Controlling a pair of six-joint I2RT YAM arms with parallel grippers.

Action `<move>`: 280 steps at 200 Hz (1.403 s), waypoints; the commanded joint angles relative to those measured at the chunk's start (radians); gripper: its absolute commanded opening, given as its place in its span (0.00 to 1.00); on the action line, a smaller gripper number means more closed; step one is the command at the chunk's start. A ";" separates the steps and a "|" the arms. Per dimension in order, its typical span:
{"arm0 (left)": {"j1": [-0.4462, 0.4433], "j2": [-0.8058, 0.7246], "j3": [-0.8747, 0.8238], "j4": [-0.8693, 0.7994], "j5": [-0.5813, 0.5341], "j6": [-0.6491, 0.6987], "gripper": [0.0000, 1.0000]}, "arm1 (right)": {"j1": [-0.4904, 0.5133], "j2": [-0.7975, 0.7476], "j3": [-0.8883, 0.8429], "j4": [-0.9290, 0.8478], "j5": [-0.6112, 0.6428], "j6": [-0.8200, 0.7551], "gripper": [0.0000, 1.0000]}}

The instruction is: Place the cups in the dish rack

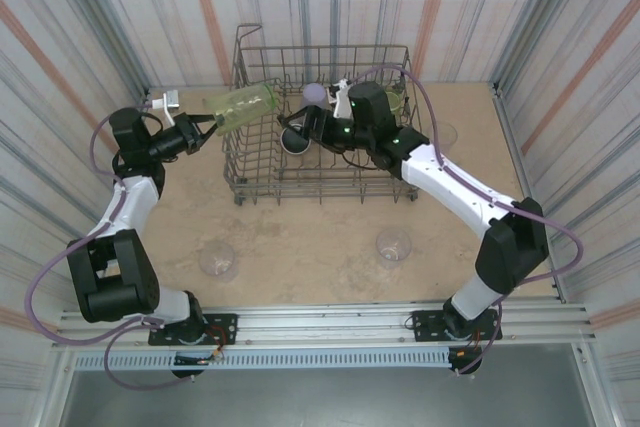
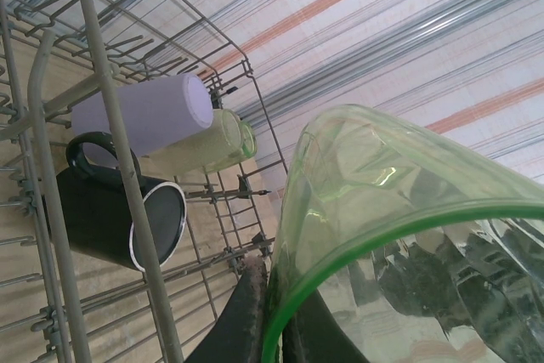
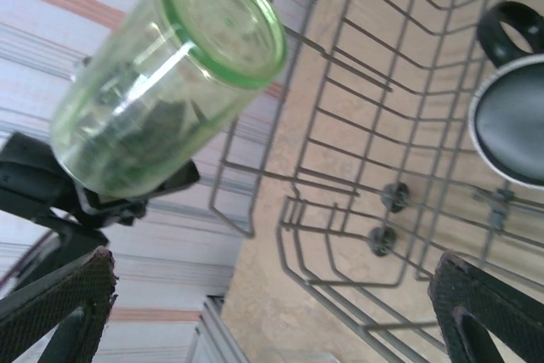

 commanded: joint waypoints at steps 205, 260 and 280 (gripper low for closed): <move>-0.013 -0.034 0.029 0.008 0.043 0.077 0.00 | 0.042 0.313 0.216 0.389 0.060 0.584 0.99; -0.014 -0.032 0.032 -0.001 0.040 0.084 0.00 | 0.067 0.370 0.281 0.409 0.075 0.649 0.97; -0.013 -0.031 0.032 -0.003 0.041 0.084 0.00 | 0.071 0.384 0.298 0.411 0.082 0.665 0.91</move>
